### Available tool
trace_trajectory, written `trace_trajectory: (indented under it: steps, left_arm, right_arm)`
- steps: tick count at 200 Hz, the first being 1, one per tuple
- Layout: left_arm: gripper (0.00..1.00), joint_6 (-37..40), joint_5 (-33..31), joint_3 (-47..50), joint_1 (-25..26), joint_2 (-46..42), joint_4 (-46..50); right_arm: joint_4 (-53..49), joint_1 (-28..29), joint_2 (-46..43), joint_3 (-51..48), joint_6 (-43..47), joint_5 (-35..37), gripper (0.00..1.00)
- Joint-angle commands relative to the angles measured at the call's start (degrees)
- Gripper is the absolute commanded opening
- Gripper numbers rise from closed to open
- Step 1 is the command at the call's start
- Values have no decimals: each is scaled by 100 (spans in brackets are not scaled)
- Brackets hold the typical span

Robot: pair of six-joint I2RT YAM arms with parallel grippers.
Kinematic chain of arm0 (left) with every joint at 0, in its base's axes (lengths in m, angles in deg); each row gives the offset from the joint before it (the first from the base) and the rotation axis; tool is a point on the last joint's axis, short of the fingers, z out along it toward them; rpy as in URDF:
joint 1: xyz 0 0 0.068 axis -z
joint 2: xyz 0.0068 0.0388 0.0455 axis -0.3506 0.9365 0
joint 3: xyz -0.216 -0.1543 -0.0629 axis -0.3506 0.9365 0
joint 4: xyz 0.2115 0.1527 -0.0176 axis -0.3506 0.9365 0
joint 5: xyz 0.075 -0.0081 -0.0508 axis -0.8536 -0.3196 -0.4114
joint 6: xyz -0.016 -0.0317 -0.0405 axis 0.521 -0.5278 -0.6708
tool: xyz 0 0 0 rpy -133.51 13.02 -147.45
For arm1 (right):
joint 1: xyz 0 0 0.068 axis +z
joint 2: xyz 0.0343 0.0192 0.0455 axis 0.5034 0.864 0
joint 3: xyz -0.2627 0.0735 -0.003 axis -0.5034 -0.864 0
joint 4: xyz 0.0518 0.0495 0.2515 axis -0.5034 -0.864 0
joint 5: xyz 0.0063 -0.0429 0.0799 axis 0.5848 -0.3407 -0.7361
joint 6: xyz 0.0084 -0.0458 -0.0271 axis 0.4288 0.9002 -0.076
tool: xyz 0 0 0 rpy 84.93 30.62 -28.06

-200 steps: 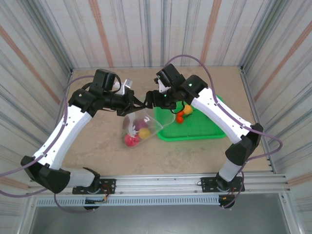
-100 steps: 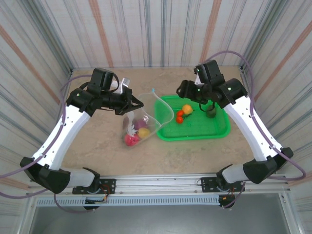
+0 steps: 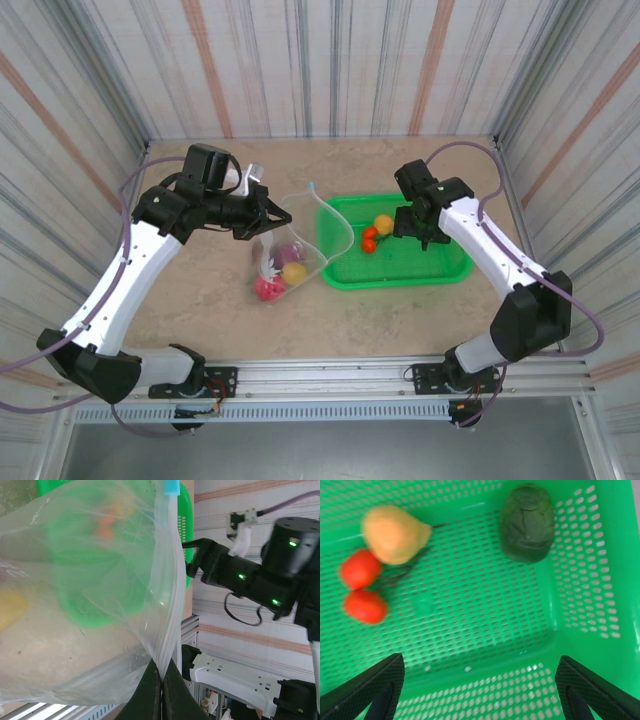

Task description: Place the food in the zip-top bag and seal the zipper

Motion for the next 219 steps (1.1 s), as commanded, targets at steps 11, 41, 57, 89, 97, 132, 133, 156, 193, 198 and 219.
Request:
trace_trajectory:
  steps: [11,41,57,89,97,132,133,156,193,198,219]
  left_arm:
    - [0,146,-45,104,2,-116,86]
    - [0,99,-11,308,3,-169,-16]
    - [0,102,-15,384,-7,-208,-26]
    - [0,123,-2,459,-39,-256,-12]
    - [0,136,-1,479,-40,-262,-3]
    - [0,146,-1,595,-40,-238,-7]
    - [0,150,-1,597,-40,-240,-9]
    - [0,189,-27,584,-40,-209,40]
    - [0,216,-54,621,-44,-167,50]
    - [0,216,-54,622,-41,-171,52]
    - [0,237,-45,599,-45,-132,74]
  right_arm:
    - [621,-403,573,-193,467,341,83]
    - [1156,-554,1006,-138,1023,315,84]
    - [1350,-610,1180,-161,1349,346,85]
    - [1454,-894,1512,-41,1586,129,85]
    - [1454,-922,1596,-1,1680,203,85]
    - [1224,-976,2135,264,1929,410,85]
    - [1233,-976,2140,261,1929,413,84]
    - [1364,-1076,2196,214,1920,269,82]
    - [1624,-1170,2167,148,1885,-268,76]
    - [1630,-1169,2182,164,1877,-274,75]
    - [1676,-1176,2266,206,1918,-227,70]
